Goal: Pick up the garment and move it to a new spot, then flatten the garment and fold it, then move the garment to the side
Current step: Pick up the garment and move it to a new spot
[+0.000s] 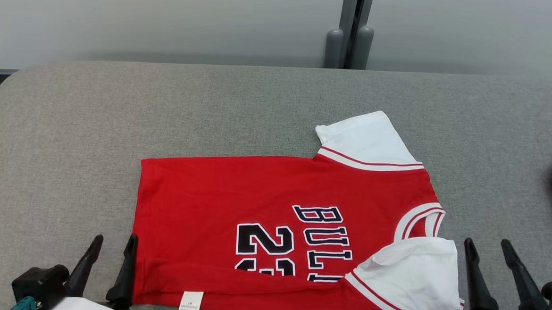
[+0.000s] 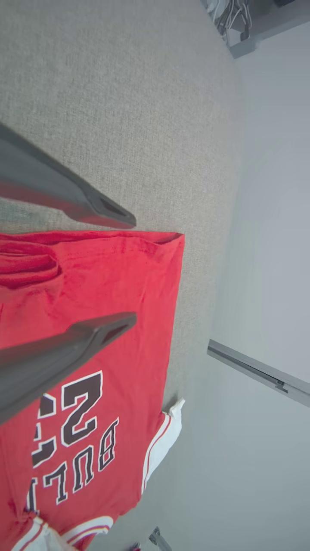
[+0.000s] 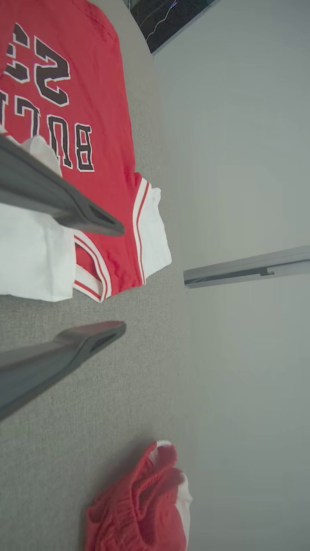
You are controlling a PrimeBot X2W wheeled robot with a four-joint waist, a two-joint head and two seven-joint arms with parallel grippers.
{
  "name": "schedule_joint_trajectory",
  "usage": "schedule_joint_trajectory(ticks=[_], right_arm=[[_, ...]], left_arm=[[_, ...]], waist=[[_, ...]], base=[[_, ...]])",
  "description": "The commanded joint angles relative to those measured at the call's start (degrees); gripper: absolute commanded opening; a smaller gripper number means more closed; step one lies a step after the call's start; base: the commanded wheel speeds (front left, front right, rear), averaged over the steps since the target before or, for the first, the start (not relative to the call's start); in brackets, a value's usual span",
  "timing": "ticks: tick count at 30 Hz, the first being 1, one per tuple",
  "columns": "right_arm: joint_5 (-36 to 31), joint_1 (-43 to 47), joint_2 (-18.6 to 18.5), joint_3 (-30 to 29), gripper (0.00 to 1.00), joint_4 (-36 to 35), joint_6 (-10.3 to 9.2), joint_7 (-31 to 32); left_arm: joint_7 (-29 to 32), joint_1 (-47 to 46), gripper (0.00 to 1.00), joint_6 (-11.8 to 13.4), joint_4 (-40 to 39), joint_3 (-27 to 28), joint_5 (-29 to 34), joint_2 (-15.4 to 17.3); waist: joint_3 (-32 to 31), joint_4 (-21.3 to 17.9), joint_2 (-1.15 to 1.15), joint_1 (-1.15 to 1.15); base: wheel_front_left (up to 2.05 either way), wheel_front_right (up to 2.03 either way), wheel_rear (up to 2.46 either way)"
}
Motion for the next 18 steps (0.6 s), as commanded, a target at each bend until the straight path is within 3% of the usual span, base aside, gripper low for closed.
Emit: schedule_joint_trajectory(ticks=[1, 6, 18], right_arm=[[-0.4, -1.2, -0.6, -0.4, 1.0, -0.4, 0.02, -0.7], [-0.9, -3.9, -1.5, -0.9, 1.0, -0.1, 0.02, -1.7], [-2.0, -5.2, -1.6, -1.4, 1.0, -0.3, 0.02, -0.5]], left_arm=[[-1.2, -1.0, 1.0, 0.6, -0.3, 0.5, 0.7, -0.2], [-4.7, -3.0, 1.0, 1.6, -1.1, 1.5, 2.6, -0.5], [-5.1, -6.4, 1.0, 1.9, 0.8, 0.1, 5.6, 0.4]], waist=[[-0.4, 0.2, 0.0, 0.0], [-1.1, 0.5, 0.0, 0.0], [0.3, 0.5, 0.0, 0.0]], base=[[0.0, 0.0, 0.0], [0.0, 0.0, 0.0], [0.0, 0.0, 0.0]])
